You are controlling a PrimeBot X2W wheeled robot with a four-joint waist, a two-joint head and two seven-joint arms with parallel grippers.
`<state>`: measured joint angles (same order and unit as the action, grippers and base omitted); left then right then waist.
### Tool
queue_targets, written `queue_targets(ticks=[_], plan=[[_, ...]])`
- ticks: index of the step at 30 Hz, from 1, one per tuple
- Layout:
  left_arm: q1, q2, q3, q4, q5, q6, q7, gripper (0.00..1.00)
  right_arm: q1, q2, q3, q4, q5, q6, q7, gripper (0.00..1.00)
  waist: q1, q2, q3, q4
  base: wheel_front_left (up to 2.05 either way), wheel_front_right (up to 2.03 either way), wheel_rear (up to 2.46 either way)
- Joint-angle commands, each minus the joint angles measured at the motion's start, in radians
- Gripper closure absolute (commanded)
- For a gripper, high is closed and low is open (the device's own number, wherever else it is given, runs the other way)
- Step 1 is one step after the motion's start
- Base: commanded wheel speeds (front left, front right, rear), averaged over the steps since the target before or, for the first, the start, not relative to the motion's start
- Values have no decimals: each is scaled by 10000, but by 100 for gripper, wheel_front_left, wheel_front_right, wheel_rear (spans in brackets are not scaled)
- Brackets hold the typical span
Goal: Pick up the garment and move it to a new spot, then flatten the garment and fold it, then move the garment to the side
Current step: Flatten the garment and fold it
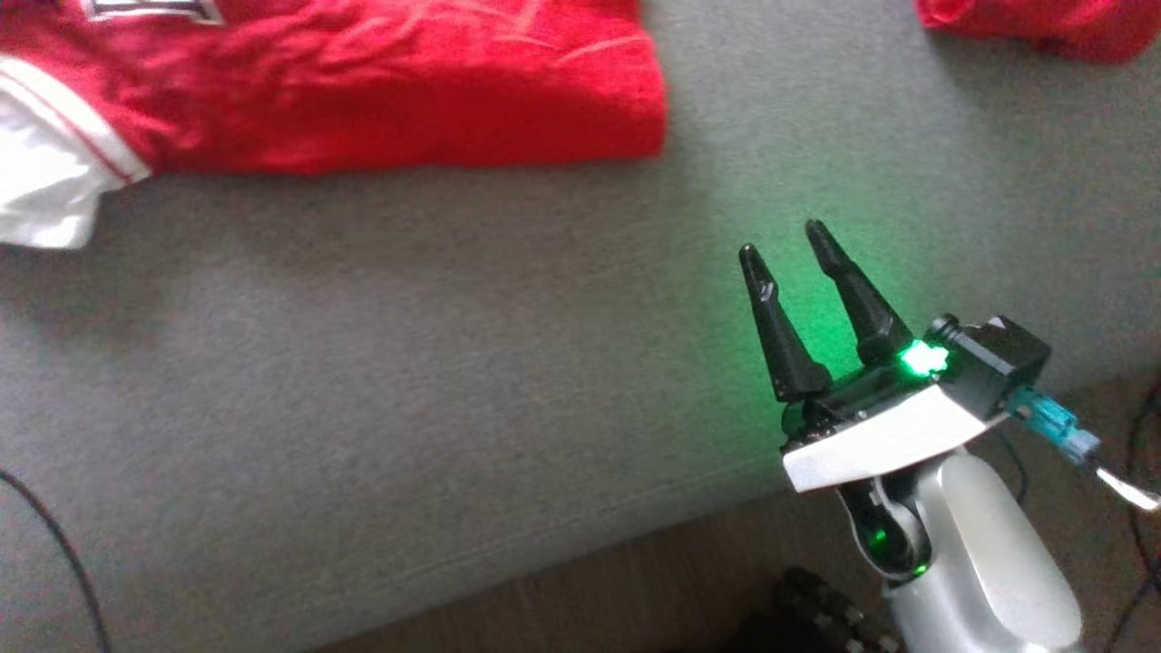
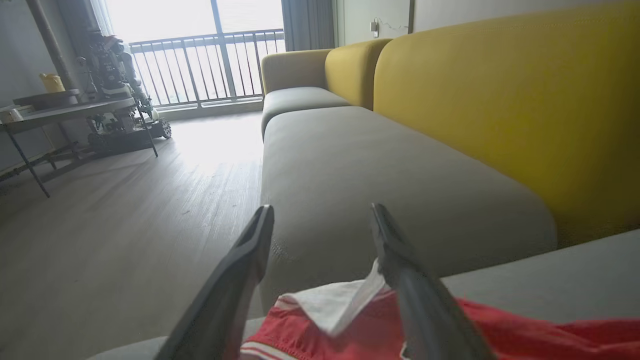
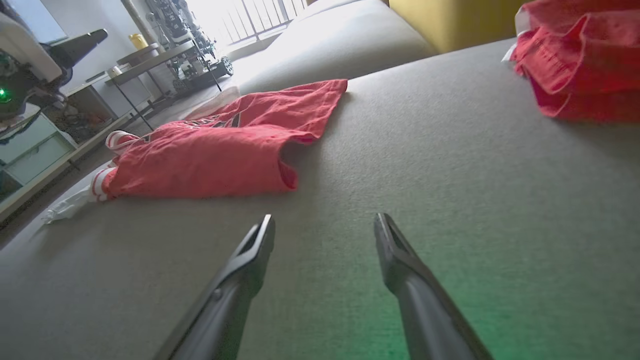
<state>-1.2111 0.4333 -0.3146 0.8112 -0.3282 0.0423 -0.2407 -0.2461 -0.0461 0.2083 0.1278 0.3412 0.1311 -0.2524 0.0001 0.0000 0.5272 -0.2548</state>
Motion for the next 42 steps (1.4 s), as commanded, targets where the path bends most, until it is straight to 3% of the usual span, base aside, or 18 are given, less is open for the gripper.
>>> queue_targets(ticks=[1, 4, 10, 18, 27, 37, 38, 39, 40, 41, 42], plan=[[166, 376, 174, -344, -62, -41, -131, 0, -199, -41, 319, -157, 206, -4, -94, 0, -1, 0, -316, 481, 0, 0, 0], [1114, 22, 223, -943, -220, -160, -195, 0, -415, -41, 428, 230, 453, -4, -94, 0, -1, 0, -636, 1026, 0, 0, 0], [4114, -620, 604, -3713, -138, -26, -207, 0, -884, -41, 507, 1602, 317, -4, -94, 0, -1, 0, -1349, 1995, 0, 0, 0], [7517, -1440, 989, -6311, 339, 378, -209, 0, -1606, -41, 160, 3337, -976, -4, -94, 0, -1, 0, -1941, 2768, 0, 0, 0], [9579, -2629, 939, -7648, 1032, 228, -209, 0, -2384, -41, -1569, 5034, -3030, -4, -94, 0, -1, 0, -2156, 3655, 0, 0, 0], [10103, -3176, 1253, -7898, 1498, -81, -210, 0, -2668, -41, -1695, 5362, -3356, -4, -94, 0, -1, 0, -2140, 3848, 0, 0, 0], [10130, -3212, 1255, -7887, 1547, -111, -210, 0, -2683, -41, -1680, 5393, -3358, -4, -94, 9, -1, 0, -2140, 3851, 0, 0, 0], [10152, -3236, 1258, -7877, 1607, -139, -210, 0, -2698, -41, -1658, 5428, -3352, -4, -94, 32, -1, 0, -2142, 3849, 0, 0, 0], [10169, -3264, 1268, -7867, 1656, -164, -210, 0, -2712, -41, -1636, 5459, -3345, -4, -94, 58, -1, 0, -2147, 3845, 0, 0, 0], [10185, -3294, 1284, -7854, 1686, -192, -210, 0, -2725, -41, -1605, 5476, -3340, -4, -94, 100, -1, 0, -2153, 3838, 0, 0, 0], [10202, -3323, 1299, -7845, 1716, -216, -210, 0, -2736, -41, -1567, 5477, -3332, -4, -94, 100, -1, 0, -2160, 3828, 0, 0, 0]])
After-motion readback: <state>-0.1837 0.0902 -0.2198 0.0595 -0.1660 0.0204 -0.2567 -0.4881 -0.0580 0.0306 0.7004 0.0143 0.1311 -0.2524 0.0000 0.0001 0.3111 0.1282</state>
